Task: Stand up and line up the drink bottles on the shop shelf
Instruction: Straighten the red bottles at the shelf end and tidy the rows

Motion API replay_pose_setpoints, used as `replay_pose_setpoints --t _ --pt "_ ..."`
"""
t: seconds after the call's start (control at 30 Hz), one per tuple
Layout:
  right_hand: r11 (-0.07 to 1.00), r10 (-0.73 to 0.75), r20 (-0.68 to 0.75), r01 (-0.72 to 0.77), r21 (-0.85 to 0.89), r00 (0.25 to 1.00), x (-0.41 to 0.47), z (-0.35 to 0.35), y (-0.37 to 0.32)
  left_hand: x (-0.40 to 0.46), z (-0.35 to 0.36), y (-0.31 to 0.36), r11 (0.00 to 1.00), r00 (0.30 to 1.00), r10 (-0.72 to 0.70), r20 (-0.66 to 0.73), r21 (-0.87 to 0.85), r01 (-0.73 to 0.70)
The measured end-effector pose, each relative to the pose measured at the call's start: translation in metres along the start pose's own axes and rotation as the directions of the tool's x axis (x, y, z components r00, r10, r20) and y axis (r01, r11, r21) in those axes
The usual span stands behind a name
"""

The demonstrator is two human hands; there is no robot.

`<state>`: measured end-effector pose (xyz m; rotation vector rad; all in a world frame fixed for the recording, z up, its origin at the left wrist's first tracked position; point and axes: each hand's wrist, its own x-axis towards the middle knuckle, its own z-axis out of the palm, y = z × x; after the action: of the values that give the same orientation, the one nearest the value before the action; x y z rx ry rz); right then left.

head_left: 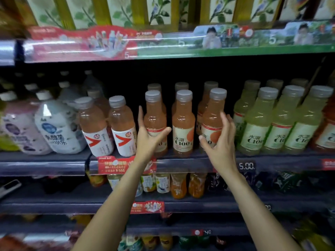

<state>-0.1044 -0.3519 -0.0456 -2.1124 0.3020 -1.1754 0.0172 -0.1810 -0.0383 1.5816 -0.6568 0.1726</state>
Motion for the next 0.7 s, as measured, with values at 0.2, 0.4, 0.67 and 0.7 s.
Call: replay_pose_setpoints --t 0.2,0.4,0.67,0.7 --pt "0.999 0.034 -0.043 -0.033 0.016 0.999 0.005 0.009 0.002 0.018 -0.001 -0.017 0.996 0.998 0.039 0.046 -0.082 -0.035" --pt "0.998 0.049 -0.04 -0.047 0.037 0.998 0.007 0.008 0.003 0.017 0.009 -0.02 0.992 0.996 0.064 0.069 -0.11 -0.056" --pt "0.997 0.056 -0.016 -0.055 0.057 0.998 0.01 0.004 0.006 0.01 0.015 -0.016 0.995 0.998 0.044 0.054 -0.086 -0.039" --pt "0.997 0.053 -0.014 -0.052 0.061 0.999 0.01 0.004 0.006 0.009 0.016 -0.015 0.996 0.998 0.043 0.053 -0.081 -0.039"
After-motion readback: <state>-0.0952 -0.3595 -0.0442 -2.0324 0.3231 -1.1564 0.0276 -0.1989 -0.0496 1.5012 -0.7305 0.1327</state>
